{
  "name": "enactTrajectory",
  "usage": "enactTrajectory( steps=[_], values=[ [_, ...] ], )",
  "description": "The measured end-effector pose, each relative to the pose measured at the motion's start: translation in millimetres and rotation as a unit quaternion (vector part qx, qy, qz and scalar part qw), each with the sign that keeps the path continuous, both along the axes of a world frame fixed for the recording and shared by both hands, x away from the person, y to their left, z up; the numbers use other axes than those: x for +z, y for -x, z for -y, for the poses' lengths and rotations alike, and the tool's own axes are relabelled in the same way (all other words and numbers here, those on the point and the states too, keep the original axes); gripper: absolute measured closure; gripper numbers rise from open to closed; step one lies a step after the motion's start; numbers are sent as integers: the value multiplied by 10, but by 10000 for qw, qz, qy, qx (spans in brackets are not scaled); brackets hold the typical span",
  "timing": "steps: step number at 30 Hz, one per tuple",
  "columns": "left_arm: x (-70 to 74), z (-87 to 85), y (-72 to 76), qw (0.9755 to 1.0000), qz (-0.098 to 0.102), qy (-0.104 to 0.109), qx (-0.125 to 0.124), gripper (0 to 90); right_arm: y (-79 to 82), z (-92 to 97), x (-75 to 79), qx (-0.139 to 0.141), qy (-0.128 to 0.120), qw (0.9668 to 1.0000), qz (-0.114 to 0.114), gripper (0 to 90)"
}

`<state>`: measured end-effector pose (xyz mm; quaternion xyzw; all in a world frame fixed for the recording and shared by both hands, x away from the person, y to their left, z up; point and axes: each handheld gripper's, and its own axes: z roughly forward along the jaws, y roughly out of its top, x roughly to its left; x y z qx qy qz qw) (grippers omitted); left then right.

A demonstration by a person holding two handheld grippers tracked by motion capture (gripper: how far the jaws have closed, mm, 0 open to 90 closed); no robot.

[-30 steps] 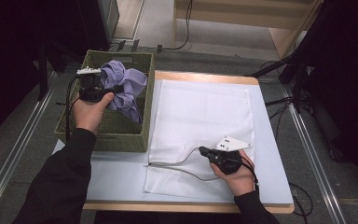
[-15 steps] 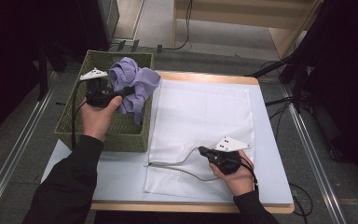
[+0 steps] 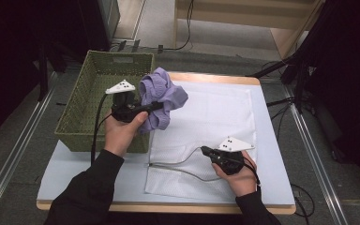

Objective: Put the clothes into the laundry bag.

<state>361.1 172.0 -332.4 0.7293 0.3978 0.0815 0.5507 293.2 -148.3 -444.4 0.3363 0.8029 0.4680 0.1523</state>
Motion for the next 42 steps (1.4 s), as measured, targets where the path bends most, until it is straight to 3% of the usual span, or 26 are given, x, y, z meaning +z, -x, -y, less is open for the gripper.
enactTrajectory(
  steps=[9, 23, 26, 29, 35, 37, 42],
  values=[
    [-34, 151, 281, 9994, -4, 128, -336, 775, -1, 10, 6, -16, -35, 10000, -20, 900],
    [-250, 1, 693, 9980, -42, 348, -535, 771, -15, 29, 4, -87, -57, 9999, -5, 900],
    [-301, -59, 801, 9975, -40, 476, -529, 769, -24, 39, 2, -116, -64, 9999, -26, 900],
    [-313, -68, 839, 9971, -12, 532, -543, 768, -28, 41, 0, -115, -61, 9999, -21, 900],
    [-305, 31, 882, 9940, 207, 875, -616, 764, -33, 31, -3, -112, -35, 9999, -14, 900],
    [-327, 84, 881, 9941, 276, 819, -658, 761, -31, 35, 0, -138, -65, 9999, -31, 900],
    [-406, 151, 906, 9921, 137, 807, -947, 755, -42, 68, -1, -210, -50, 9998, -7, 900]
  ],
)
